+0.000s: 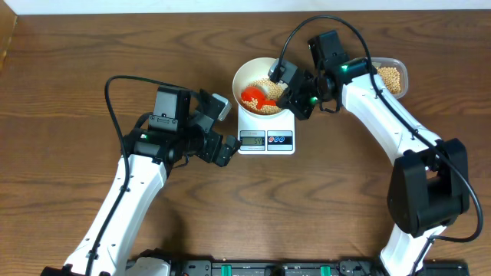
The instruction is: Scoop item into bowl and weigh 50g on scale
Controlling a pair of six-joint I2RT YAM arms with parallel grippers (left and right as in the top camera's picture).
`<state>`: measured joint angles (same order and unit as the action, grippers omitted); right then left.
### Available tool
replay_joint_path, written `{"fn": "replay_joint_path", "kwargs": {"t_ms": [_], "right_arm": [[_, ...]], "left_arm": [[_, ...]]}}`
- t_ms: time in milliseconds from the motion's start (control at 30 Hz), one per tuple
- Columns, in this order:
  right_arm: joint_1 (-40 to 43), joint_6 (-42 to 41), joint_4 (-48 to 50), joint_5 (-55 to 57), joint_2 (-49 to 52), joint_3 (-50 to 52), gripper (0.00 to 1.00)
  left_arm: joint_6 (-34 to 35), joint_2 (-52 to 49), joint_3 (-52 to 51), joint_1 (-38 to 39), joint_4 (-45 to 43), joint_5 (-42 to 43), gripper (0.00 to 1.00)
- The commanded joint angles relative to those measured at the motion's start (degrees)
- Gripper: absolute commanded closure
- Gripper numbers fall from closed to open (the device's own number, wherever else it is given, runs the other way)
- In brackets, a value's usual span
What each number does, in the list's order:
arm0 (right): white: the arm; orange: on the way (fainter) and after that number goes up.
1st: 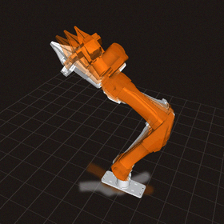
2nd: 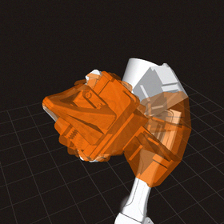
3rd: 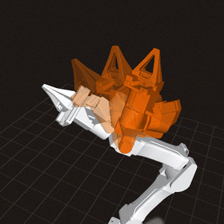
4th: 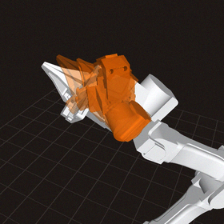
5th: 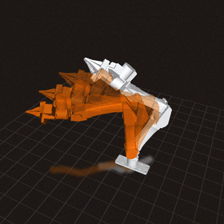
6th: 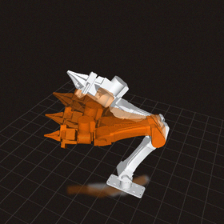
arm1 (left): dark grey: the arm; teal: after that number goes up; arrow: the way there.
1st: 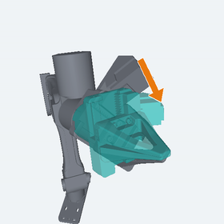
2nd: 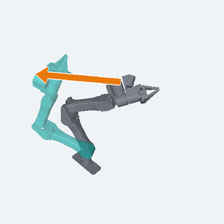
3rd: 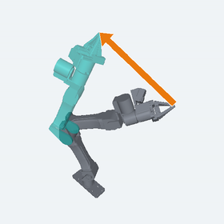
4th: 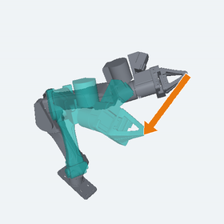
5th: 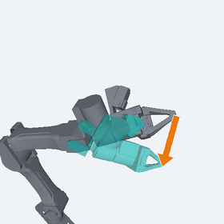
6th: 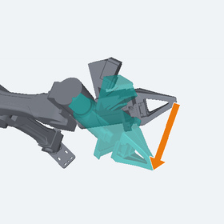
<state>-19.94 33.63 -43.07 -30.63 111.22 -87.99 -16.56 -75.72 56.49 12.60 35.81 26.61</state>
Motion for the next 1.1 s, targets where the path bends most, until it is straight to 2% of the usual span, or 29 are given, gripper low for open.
{"fn": "replay_joint_path", "kwargs": {"t_ms": [0,500,1067], "right_arm": [[0.7,-1.4,0.0,-5.2,1.1,-0.1,0.99],[10.6,-9.7,1.5,-23.5,1.1,-0.1,0.99],[14.4,-12.4,4.0,-27.6,0.6,-1.2,0.99]], "left_arm": [[-0.3,-0.2,0.0,0.0,0.2,-0.3,0.00],[-0.3,-0.2,0.0,0.0,0.2,-0.3,0.00],[-0.3,-0.2,0.0,0.0,0.2,-0.3,0.00]]}}
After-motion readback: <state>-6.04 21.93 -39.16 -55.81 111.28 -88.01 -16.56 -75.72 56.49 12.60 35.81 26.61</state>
